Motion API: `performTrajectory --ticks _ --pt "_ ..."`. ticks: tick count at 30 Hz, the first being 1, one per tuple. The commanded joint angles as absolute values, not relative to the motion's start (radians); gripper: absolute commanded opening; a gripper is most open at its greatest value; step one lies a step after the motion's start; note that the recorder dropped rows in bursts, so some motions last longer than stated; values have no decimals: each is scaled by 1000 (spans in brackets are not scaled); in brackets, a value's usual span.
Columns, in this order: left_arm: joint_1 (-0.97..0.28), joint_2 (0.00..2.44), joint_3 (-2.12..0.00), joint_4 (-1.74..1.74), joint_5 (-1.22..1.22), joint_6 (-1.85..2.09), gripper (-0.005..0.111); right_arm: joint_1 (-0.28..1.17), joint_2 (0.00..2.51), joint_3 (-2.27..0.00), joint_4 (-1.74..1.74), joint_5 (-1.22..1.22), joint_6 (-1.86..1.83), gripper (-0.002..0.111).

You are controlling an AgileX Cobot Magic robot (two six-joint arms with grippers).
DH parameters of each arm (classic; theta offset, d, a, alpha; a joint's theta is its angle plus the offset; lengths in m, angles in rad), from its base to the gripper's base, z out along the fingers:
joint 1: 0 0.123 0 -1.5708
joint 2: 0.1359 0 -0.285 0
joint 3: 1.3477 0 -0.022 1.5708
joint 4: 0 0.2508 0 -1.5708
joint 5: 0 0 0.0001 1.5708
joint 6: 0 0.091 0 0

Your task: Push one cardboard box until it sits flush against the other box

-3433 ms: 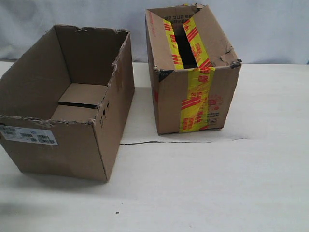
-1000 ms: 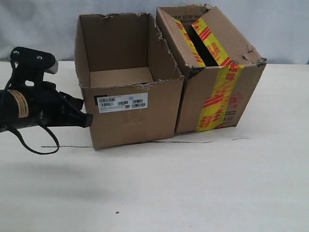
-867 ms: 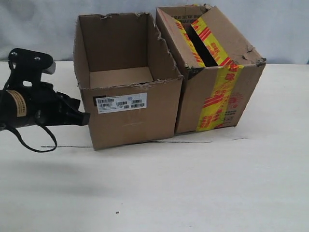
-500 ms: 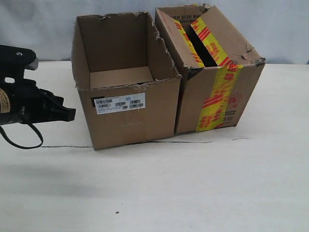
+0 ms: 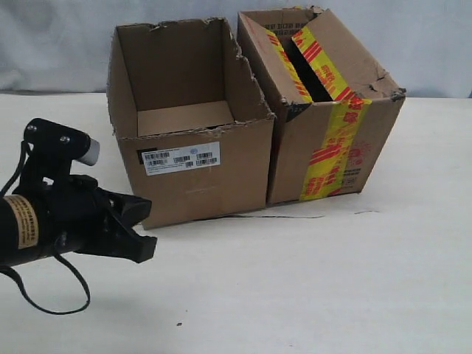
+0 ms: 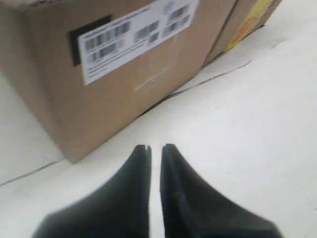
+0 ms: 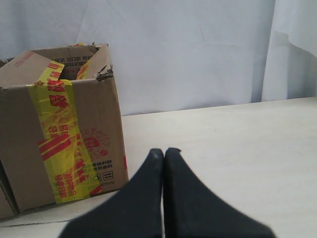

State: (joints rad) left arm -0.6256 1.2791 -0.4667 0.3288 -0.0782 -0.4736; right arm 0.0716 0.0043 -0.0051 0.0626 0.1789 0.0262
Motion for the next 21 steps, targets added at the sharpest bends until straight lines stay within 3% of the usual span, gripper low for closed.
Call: performTrajectory --ticks 1,6,21 --pt "-589 1350 -473 309 -176 -475 0 67 0 0 65 182 22 0" --pt "-492 1442 -509 309 -232 -441 0 67 0 0 65 182 22 0" --pt "-361 1514 -590 305 -290 -413 0 67 0 0 65 182 22 0"
